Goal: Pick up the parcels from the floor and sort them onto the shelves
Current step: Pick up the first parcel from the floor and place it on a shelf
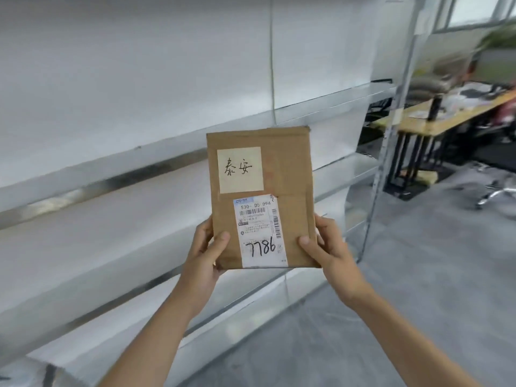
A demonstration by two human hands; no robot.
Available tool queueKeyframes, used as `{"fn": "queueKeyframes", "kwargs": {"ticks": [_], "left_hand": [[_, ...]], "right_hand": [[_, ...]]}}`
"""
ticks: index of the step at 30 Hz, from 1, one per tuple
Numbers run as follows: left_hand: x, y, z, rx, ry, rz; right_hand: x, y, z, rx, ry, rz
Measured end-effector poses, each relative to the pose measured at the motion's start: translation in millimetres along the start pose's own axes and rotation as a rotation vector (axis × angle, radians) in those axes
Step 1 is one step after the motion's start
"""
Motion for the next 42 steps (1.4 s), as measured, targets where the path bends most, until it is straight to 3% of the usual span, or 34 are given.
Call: {"fn": "queueKeyframes", "kwargs": {"ticks": [8, 16, 25, 36, 42], "left_hand": [[-217.2, 47.1, 78.5, 0.08, -0.001, 0.221], [-337.4, 81.5, 126.8, 0.157, -0.029, 0.35], [-403.4, 169.7, 199.6, 0.206, -0.004, 0.422], [-431.8, 346.0, 286.6, 0.254, 0.079, 0.45], [-442.8, 402.2, 304.5, 0.263, 0.113, 0.462]], "right_hand": [[217.3, -8.0, 26.8, -0.004, 0.003, -0.236], [327.4, 0.3, 35.0, -0.025, -0.009, -0.372], [400.0, 71.5, 10.7, -0.087, -0.023, -0.46], [459.0, 251.6, 2.9, -0.288, -0.103, -0.49], [489.2, 334.8, 22.4, -0.281, -0.137, -0.543]]}}
Point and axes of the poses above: each hand's wrist, its own y-axis towards the middle knuckle, its own x-axis out of the back of the hand, z = x × y, the point moved 8 cm from there along y, towards the middle knuckle, and after that the axes turned 14 degrees about -x, right-handed, at the moved point
